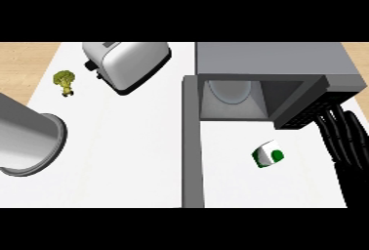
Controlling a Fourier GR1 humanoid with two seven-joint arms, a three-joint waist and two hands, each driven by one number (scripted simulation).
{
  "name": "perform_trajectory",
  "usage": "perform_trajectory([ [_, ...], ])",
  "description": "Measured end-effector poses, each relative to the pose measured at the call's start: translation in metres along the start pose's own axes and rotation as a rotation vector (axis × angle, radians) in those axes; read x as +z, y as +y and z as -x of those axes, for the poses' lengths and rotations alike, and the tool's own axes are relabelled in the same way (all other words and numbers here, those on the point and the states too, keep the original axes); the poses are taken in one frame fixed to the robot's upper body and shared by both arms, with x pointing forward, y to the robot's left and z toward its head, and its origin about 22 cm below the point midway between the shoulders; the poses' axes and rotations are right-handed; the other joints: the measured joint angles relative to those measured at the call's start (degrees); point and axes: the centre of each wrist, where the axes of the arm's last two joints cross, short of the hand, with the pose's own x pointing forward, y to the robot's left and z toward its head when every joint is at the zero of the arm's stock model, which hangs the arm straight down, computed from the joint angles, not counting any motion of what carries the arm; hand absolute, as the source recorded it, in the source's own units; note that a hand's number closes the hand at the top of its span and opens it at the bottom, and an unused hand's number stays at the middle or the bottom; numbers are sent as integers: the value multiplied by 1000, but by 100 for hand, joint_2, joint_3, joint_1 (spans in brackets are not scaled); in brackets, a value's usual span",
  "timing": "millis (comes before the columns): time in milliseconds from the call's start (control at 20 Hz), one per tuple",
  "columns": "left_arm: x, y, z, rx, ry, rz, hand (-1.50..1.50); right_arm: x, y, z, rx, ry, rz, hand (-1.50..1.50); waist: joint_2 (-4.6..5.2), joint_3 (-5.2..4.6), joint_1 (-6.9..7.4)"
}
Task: Pick up the milk, place it into the microwave and close the microwave
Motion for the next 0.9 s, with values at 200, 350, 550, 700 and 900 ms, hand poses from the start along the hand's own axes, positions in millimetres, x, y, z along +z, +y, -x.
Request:
perform_trajectory([
  [200, 13, 10, -6, -15, 7, -13, -150, 3, -7, 14, 25, 29, 11, -150, 2, 1, -6],
  [350, 26, 19, -9, -20, 15, -23, -150, 3, -4, 35, 41, 66, 44, -150, 1, 0, 18],
  [550, 35, 28, -15, -30, 25, -30, -150, 11, -13, 66, 71, 116, 90, -150, 3, 2, 24],
  [700, 46, 30, -14, -26, 22, -40, -150, 21, -21, 89, 99, 146, 117, -150, 4, 2, 26],
  [900, 56, 34, -16, -16, 26, -42, -150, 31, -22, 123, 127, 199, 136, -150, 6, 4, 38],
])
